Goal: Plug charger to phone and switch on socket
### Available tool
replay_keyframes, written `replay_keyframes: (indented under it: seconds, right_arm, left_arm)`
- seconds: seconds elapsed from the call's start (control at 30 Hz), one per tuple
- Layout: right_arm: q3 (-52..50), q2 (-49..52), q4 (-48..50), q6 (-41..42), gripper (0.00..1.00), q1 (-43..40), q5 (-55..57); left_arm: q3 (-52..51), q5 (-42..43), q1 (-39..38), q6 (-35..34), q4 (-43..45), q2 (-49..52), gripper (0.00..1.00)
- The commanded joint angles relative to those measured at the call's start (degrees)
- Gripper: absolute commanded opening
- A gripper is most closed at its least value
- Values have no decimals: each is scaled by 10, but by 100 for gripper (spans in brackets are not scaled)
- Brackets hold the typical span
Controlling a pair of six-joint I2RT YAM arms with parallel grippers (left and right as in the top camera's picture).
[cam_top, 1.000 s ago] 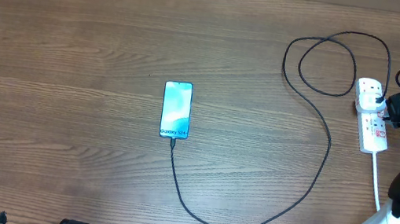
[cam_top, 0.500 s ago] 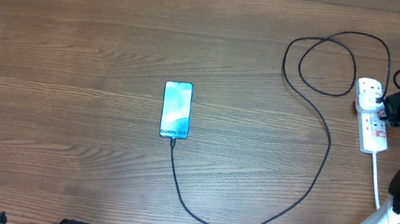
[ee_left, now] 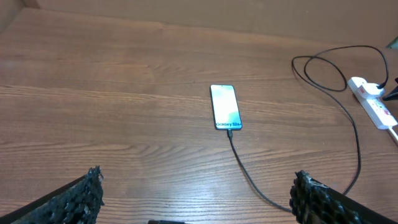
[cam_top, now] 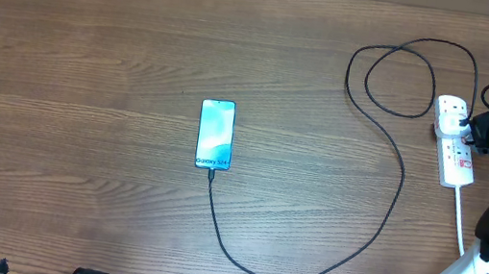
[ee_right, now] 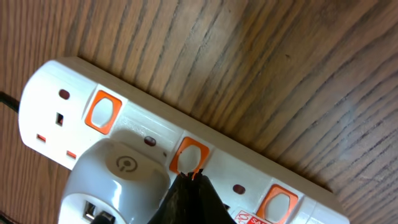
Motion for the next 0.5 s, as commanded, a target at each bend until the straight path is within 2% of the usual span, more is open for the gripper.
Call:
replay_keyframes:
  seconds: [0.0, 0.47]
  right_arm:
    - [17, 7, 8, 13, 4, 0, -3]
    - [17, 7, 5, 12, 4, 2, -3]
  left_arm:
    - [1, -5, 5, -5, -1, -5, 100]
    - [1, -5, 5, -5, -1, -5, 100]
